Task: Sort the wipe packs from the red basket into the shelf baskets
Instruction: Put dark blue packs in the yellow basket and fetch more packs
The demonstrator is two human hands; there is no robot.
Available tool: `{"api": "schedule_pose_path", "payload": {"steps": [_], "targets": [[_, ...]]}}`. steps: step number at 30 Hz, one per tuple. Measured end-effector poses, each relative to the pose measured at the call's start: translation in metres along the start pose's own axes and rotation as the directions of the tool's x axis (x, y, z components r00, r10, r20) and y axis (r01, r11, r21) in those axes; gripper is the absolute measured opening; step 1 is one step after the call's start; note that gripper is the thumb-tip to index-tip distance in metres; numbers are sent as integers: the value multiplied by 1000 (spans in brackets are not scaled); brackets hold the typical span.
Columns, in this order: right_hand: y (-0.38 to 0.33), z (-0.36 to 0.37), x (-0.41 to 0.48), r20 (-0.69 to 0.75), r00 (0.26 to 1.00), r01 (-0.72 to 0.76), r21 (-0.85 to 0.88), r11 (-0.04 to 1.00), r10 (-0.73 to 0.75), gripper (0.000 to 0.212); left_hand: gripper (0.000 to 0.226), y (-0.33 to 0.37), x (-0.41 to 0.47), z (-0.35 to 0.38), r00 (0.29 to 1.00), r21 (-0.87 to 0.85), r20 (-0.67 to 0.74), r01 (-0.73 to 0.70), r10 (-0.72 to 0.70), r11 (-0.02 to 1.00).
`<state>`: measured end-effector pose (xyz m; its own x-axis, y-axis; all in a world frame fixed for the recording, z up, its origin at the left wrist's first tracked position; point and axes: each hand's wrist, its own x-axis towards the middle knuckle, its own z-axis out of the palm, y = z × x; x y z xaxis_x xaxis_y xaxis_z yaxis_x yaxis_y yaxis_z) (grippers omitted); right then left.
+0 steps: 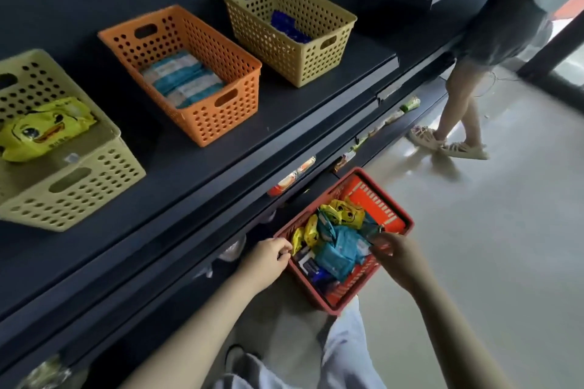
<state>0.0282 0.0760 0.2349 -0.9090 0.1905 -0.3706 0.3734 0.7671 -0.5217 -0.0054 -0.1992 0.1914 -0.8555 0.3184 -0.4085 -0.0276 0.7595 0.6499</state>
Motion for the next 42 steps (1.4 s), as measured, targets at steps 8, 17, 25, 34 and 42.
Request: {"api": "schedule_pose_path", "payload": {"steps": [8,17,25,34,42], "targets": [[86,-11,123,215,977,13,-52,999,-2,15,19,32,92,97,953,-162,94,299,-287,940],[156,98,274,348,937,-39,20,999,30,31,49,-18,212,192,773,-442,54,586,-632,679],[169,195,338,365,919,118,115,986,-152,59,51,-66,277,238,716,-546,-24,575,-697,609],[181,188,325,49,989,123,272,954,-141,30,32,-68,276,245,721,-448,-250,506,-647,737],[153,72,270,72,959,-229,768,598,274,21,29,-2,203,179,701,-595,-288,402,-652,696]]}}
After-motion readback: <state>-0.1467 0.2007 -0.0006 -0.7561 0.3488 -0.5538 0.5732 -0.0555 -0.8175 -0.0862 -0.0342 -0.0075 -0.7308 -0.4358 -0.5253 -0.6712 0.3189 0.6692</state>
